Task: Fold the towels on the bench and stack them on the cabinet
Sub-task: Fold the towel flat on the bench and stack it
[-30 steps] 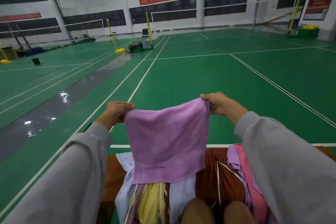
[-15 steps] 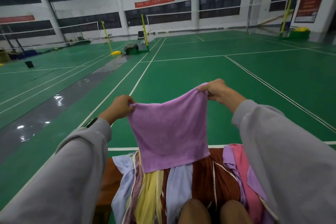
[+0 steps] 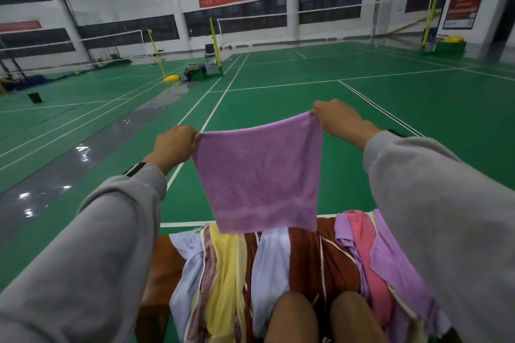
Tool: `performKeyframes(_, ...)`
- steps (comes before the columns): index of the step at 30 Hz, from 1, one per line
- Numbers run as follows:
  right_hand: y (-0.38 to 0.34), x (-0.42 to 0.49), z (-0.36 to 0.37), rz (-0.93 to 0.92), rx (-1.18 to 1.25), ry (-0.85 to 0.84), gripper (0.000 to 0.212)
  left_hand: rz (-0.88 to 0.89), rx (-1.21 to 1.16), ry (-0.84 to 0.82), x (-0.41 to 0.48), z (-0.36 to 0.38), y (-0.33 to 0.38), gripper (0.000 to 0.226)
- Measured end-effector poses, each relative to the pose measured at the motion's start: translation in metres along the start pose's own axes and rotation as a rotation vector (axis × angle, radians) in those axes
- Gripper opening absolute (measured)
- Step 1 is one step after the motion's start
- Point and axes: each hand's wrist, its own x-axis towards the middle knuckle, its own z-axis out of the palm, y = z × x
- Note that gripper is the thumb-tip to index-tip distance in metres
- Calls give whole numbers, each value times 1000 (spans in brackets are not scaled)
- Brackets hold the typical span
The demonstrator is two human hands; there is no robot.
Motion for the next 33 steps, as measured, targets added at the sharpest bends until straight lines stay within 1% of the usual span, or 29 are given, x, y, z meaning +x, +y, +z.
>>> performKeyframes(2, -2, 1, 1, 24, 50, 32, 23, 6, 22, -12, 0, -4, 2, 27)
performKeyframes(3, -6, 3, 3, 58, 159, 45, 23, 6, 10, -21, 2, -4, 2, 25)
performKeyframes(4, -8, 7, 6, 130, 348, 65, 26, 1, -31, -25, 4, -4, 3, 25)
performKeyframes(5, -11, 9, 8, 215, 548, 70, 30, -15, -116, -22, 5, -3, 4, 28)
performKeyframes(6, -14, 12, 11, 311, 720, 69, 32, -42, -250, -2, 7, -1, 5, 33)
performKeyframes(7, -16, 13, 14, 369, 819, 60, 33, -98, -426, 31, 8, 1, 7, 37)
performKeyframes(8, -18, 14, 16, 392, 845, 53, 34, -169, -618, 66, 9, 3, 9, 38)
performKeyframes(10, -15, 14, 20, 388, 747, 70, 36, -313, -927, 120, 8, 5, 14, 33)
performKeyframes(11, -12, 14, 22, 379, 674, 92, 38, -366, -1004, 134, 8, 7, 15, 31)
performKeyframes(13, -8, 17, 24, 358, 570, 154, 42, -430, -1046, 147, 7, 12, 15, 28)
performKeyframes(15, -5, 18, 25, 347, 498, 202, 46, -481, -1066, 159, 8, 20, 12, 32)
performKeyframes(18, -2, 16, 24, 323, 450, 217, 54, -528, -1058, 152, 9, 29, 5, 42)
performKeyframes(20, 1, 14, 26, 310, 424, 216, 57, -542, -1028, 143, 11, 34, 1, 53)
performKeyframes(23, 8, 14, 31, 288, 420, 186, 57, -530, -1012, 125, 9, 37, 0, 57)
performKeyframes(26, 18, 14, 33, 247, 418, 118, 53, -439, -980, 82, 0, 36, -2, 57)
performKeyframes(28, 23, 11, 30, 223, 400, 87, 53, -341, -942, 61, -7, 31, -5, 49)
performKeyframes(30, 28, 9, 28, 239, 417, 70, 50, -270, -967, -1, -12, 25, -7, 31)
performKeyframes(33, 30, 9, 32, 326, 571, 21, 39, -228, -1057, -47, -14, 21, -9, 27)
